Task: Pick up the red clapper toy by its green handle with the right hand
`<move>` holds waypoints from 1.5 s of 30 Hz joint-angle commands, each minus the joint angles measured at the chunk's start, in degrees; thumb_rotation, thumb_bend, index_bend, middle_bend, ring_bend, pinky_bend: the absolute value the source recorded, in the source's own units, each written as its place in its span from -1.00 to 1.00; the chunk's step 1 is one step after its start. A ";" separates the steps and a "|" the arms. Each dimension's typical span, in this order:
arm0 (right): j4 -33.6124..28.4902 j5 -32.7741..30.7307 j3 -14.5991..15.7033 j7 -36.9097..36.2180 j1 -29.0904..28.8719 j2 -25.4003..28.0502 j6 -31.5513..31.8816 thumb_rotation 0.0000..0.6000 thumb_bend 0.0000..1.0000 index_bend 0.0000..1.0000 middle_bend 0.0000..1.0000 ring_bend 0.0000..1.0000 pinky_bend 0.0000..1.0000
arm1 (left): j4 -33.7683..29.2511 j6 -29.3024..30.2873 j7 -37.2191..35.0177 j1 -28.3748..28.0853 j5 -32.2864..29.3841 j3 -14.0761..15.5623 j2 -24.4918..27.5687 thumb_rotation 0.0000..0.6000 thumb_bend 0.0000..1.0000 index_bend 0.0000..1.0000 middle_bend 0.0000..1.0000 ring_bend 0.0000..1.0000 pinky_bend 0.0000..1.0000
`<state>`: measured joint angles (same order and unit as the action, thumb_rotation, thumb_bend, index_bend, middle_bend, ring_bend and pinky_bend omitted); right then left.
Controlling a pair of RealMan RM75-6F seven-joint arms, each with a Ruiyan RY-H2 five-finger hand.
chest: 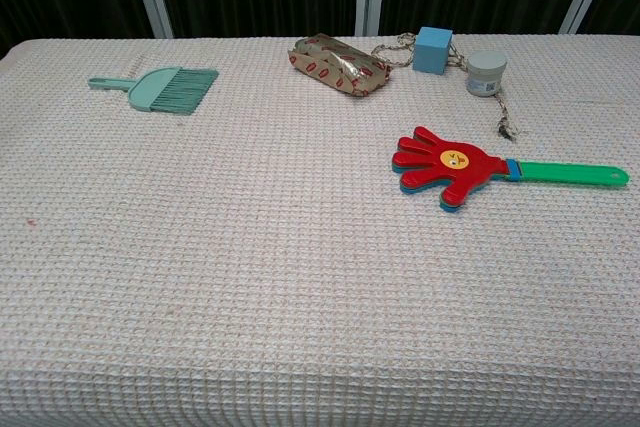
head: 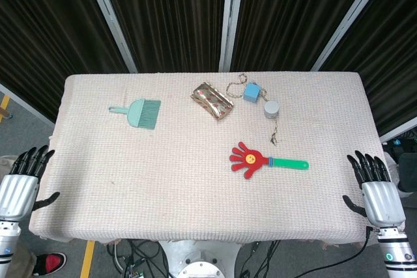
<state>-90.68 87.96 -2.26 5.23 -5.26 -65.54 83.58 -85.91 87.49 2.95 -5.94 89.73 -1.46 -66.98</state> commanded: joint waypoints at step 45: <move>1.10 -23.29 -6.62 18.64 -23.37 -13.37 -28.95 1.00 -0.76 -0.90 -1.00 -1.00 -1.00 | 1.98 -0.51 -1.24 0.49 -0.81 0.44 -0.92 1.00 -0.74 -0.85 -0.95 -1.00 -0.77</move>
<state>-90.27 66.56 -8.60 21.43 -27.61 -77.27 54.56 -83.97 87.02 1.72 -5.49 88.98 -1.03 -67.85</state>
